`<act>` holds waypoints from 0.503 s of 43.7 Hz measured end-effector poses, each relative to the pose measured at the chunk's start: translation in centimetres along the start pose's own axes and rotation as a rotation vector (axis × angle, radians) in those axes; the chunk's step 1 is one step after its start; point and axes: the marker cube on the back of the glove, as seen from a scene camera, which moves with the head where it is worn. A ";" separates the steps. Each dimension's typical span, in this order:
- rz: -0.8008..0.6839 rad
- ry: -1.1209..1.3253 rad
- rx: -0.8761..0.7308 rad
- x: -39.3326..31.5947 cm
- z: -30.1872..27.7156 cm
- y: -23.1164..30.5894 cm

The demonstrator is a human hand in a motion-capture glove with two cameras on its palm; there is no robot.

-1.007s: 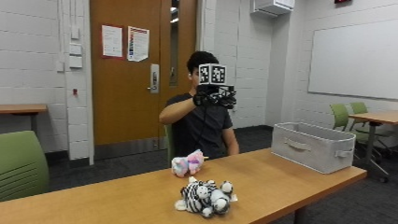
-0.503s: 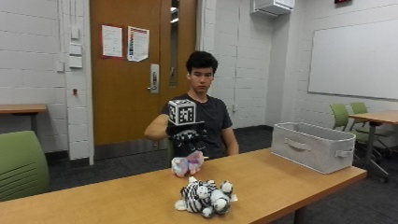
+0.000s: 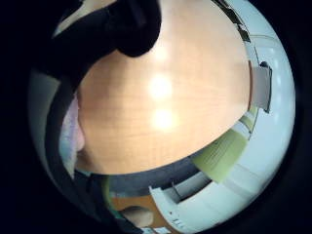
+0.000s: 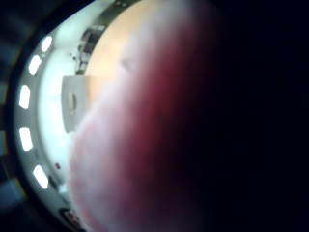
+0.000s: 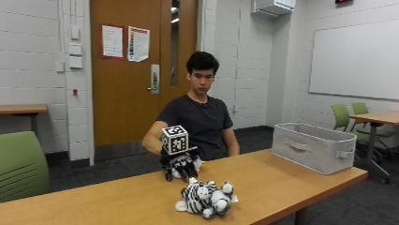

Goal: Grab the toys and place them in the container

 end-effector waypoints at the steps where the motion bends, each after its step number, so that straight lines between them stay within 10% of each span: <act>1: 0.000 -0.002 0.002 0.1 0.1 0.2; 22: 0.059 0.067 0.164 0.2 -1.5 1.3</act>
